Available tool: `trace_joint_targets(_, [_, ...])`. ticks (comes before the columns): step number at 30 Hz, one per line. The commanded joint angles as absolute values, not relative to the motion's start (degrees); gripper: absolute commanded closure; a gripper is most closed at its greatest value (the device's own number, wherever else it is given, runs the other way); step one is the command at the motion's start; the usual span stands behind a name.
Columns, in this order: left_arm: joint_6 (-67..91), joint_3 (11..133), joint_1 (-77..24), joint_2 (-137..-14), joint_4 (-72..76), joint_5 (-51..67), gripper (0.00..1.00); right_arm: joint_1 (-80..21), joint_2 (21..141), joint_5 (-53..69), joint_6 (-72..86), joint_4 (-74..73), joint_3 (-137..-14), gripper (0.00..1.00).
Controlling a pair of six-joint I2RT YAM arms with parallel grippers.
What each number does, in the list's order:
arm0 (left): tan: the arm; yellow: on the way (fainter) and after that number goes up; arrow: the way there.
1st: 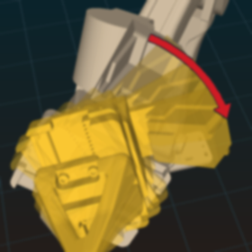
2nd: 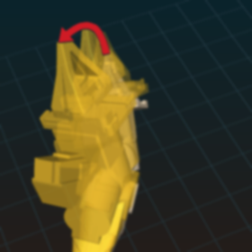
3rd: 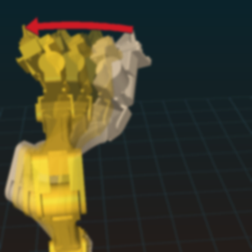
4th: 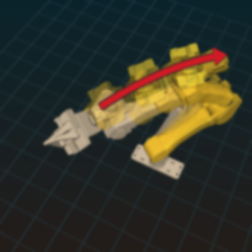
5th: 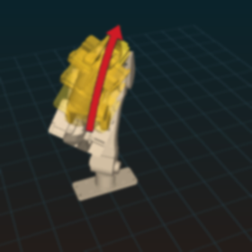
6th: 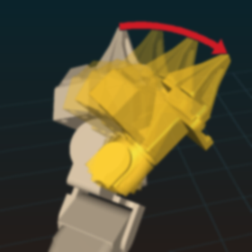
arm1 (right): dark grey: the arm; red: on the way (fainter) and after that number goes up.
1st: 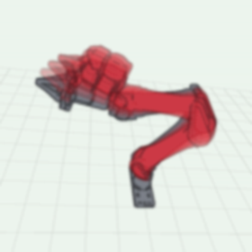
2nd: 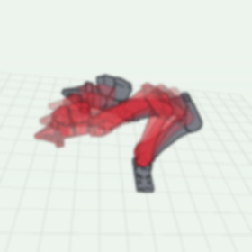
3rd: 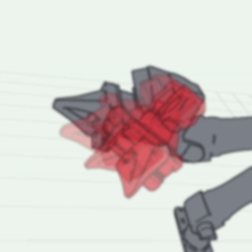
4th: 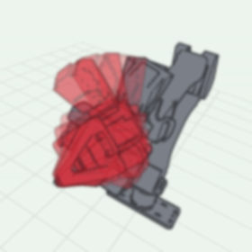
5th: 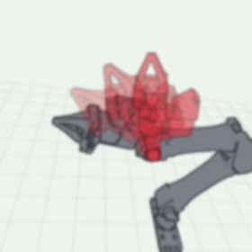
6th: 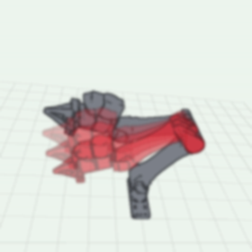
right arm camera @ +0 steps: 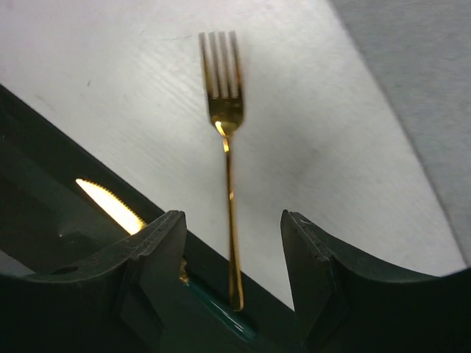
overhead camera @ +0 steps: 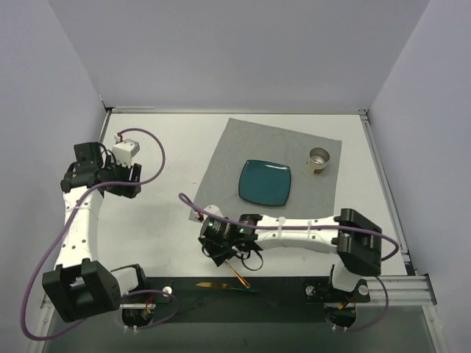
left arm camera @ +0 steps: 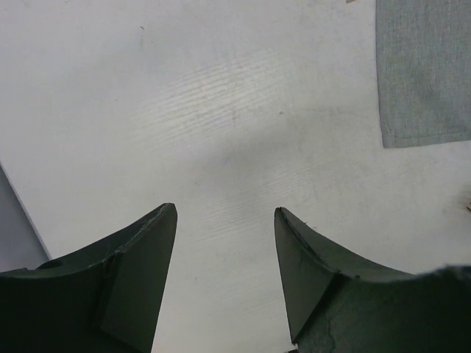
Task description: Set the dinner table for one person
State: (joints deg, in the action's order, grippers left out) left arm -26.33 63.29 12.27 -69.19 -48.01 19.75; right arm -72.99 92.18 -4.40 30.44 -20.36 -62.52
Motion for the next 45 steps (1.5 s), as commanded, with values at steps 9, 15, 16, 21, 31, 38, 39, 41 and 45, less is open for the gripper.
trace_joint_targets(9, [-26.3, 59.0, 14.0, -65.4, -49.9, 25.4, 0.34, -74.8, 108.0, -2.3, 29.5, -23.8, -69.5, 0.5])
trace_joint_targets(15, [-26.2, 59.2, 14.3, -65.7, -49.7, 25.2, 0.34, -73.8, 110.7, -0.9, 29.0, -23.5, -69.7, 0.85])
trace_joint_targets(16, [-26.2, 59.2, 14.3, -65.8, -49.7, 25.2, 0.34, -73.7, 110.6, -0.8, 29.0, -23.4, -69.6, 0.91])
trace_joint_targets(21, [-25.9, 59.3, 14.6, -66.3, -49.5, 25.3, 0.34, -70.2, 107.7, -0.4, 30.8, -22.3, -70.9, 1.0])
trace_joint_targets(31, [-25.8, 60.6, 14.7, -68.4, -49.9, 25.8, 0.35, -58.6, 95.6, 5.2, 39.5, -18.1, -78.0, 1.0])
trace_joint_targets(38, [-25.9, 61.3, 14.9, -68.9, -50.9, 26.7, 0.35, -47.0, 98.7, 5.7, 54.2, -1.6, -77.8, 1.0])
trace_joint_targets(39, [-26.1, 61.3, 14.9, -69.0, -51.2, 26.7, 0.35, -46.3, 100.8, 5.0, 55.1, -1.3, -78.7, 1.0])
trace_joint_targets(41, [-26.4, 61.3, 14.9, -69.1, -51.7, 26.5, 0.35, -44.9, 103.6, 2.2, 53.8, -2.6, -84.1, 1.0])
trace_joint_targets(45, [-26.0, 61.5, 14.9, -69.7, -51.5, 26.5, 0.35, -42.2, 113.9, 0.2, 51.5, -8.3, -95.1, 1.0])
